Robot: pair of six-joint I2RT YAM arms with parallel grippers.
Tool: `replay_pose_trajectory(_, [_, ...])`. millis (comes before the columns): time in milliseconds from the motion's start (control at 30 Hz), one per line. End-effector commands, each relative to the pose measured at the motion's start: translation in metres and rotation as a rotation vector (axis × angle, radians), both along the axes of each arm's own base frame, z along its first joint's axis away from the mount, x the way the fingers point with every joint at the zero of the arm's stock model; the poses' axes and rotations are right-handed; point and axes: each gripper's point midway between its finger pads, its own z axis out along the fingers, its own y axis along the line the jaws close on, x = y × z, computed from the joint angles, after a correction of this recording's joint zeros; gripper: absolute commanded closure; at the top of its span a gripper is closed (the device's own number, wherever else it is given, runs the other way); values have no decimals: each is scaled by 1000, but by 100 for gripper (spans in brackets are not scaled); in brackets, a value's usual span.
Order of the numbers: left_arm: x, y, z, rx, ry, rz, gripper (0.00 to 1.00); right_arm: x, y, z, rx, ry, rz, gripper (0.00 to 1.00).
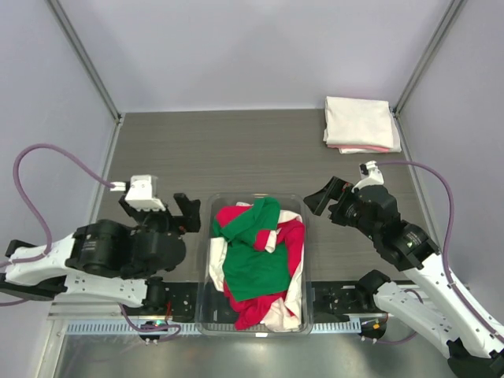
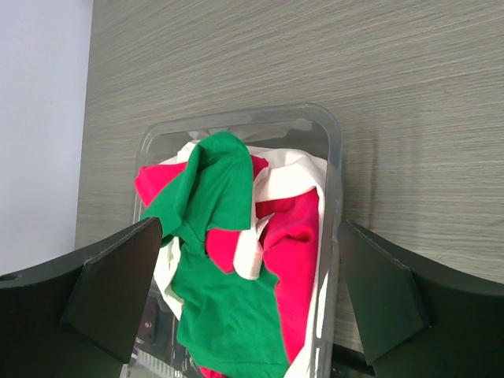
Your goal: Fold and stack the t-shirts
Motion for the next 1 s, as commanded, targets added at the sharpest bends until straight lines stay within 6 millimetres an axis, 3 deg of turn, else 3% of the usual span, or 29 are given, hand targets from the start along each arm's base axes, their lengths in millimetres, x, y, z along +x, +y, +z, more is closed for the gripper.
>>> replay_pose_trajectory(0, [16,19,27,445,-172,76,0,5,8,18,39,-62,24,0])
replay_pose_trajectory(67, [24,5,31,603,-178,79,0,4,9,22,46,-75,38,0])
replay_pose_trajectory(167, [39,-28,1,629,-82,-81,0,1,11,21,43,-74,56,0])
replay_pose_trajectory(267, [64,-19,-23,515,45,-78,0,-1,14,23,49,-82,81,0])
replay_pose_trajectory(367, [84,4,-35,374,151,-24,0,-6,31,28,80,-89,179,0])
replay_pose_trajectory(400, [93,20,-38,311,187,34,0,-6,36,29,87,-85,206,0])
replay_pose_trajectory(467, [94,18,-46,226,242,-9,0,-9,48,27,96,-54,271,0])
replay_pose_trajectory(500, [100,32,-53,194,277,43,0,-5,54,20,82,-20,286,0])
replay_pose_trajectory(567, [100,38,-67,153,339,44,0,0,64,8,53,32,310,1])
replay_pose_trajectory(700, [95,44,-75,116,360,59,0,7,79,-3,-5,67,341,0])
replay_pose_trajectory(767, [89,46,-80,107,359,60,0,17,89,-19,-53,103,342,0])
replay_pose_trajectory(800, [88,48,-82,104,359,66,0,16,99,-16,-64,100,363,1])
replay_pose_trajectory(833, [85,50,-90,109,376,72,0,21,107,-31,-101,138,369,1])
replay_pose_trajectory(900, [81,53,-94,105,377,78,0,28,119,-32,-129,136,371,2])
replay_pose_trajectory(967, [76,55,-101,104,385,83,0,29,137,-50,-169,164,403,2])
